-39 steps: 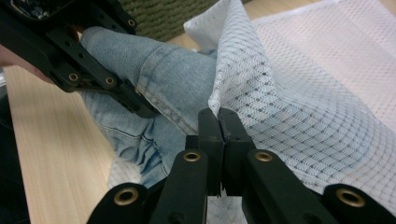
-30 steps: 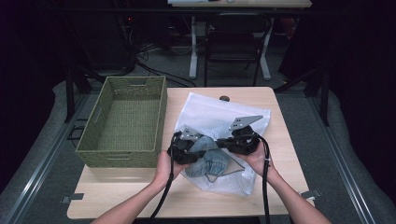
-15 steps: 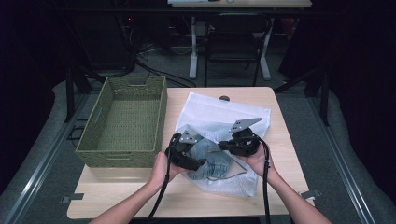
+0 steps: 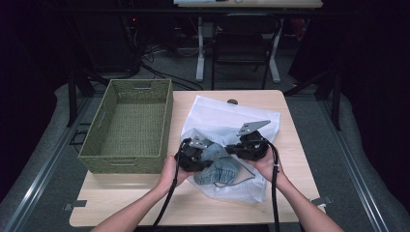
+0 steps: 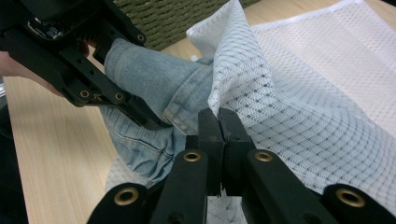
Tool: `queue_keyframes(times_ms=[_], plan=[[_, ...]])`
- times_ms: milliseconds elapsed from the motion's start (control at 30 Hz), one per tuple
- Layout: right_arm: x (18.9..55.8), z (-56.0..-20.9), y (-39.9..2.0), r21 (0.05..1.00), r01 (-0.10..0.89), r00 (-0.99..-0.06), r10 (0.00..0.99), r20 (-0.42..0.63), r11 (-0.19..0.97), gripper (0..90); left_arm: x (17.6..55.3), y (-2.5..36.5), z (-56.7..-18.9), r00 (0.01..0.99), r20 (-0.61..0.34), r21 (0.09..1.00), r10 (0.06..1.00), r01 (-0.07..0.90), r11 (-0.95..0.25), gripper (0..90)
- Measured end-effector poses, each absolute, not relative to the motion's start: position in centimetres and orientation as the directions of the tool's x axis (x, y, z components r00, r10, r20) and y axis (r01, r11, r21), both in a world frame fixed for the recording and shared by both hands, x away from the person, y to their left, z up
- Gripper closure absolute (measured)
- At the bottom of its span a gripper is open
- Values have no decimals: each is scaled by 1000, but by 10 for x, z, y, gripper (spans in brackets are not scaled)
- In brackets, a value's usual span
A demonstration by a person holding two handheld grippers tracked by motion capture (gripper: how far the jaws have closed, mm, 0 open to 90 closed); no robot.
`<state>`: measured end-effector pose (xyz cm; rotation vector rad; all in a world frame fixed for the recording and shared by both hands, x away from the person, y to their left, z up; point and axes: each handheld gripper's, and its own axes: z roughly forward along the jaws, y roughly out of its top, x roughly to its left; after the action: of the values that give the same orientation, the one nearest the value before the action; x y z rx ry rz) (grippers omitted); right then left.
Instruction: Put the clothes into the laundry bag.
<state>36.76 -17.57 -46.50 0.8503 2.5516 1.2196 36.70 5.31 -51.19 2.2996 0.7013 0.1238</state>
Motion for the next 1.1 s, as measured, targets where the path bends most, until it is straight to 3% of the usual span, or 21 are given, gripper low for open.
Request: queue_keyframes(times_ms=[267, 467, 533, 567, 600, 700, 800, 967, 1033, 1100], plan=[[365, -449, -175, 812, 386, -829, 551, 97, 438, 895, 367, 44, -495, 810, -96, 700, 579, 469, -539, 748], [365, -453, -173, 800, 396, -830, 549, 102, 451, 895, 378, 34, -519, 809, -130, 691, 574, 489, -533, 712], [366, -459, -174, 787, 410, -826, 553, 106, 461, 894, 379, 36, -519, 810, -145, 698, 568, 491, -522, 622], [367, -462, -176, 781, 413, -823, 559, 100, 469, 894, 379, 38, -518, 811, -138, 694, 569, 488, -528, 501], [367, -462, -176, 781, 413, -823, 559, 100, 469, 894, 377, 39, -516, 810, -129, 696, 572, 485, -530, 501], [367, -462, -178, 782, 417, -819, 565, 102, 463, 894, 371, 47, -506, 819, -98, 706, 566, 458, -540, 352], [367, -462, -178, 781, 414, -820, 564, 97, 468, 894, 365, 54, -501, 822, -98, 714, 561, 450, -536, 310], [368, -464, -175, 774, 420, -820, 564, 100, 473, 894, 369, 50, -519, 833, -147, 695, 533, 471, -543, 350], [368, -465, -174, 773, 418, -822, 561, 97, 478, 894, 371, 48, -525, 835, -154, 707, 528, 466, -532, 434], [369, -465, -173, 771, 417, -823, 560, 96, 481, 894, 372, 46, -529, 836, -134, 729, 532, 447, -519, 576]])
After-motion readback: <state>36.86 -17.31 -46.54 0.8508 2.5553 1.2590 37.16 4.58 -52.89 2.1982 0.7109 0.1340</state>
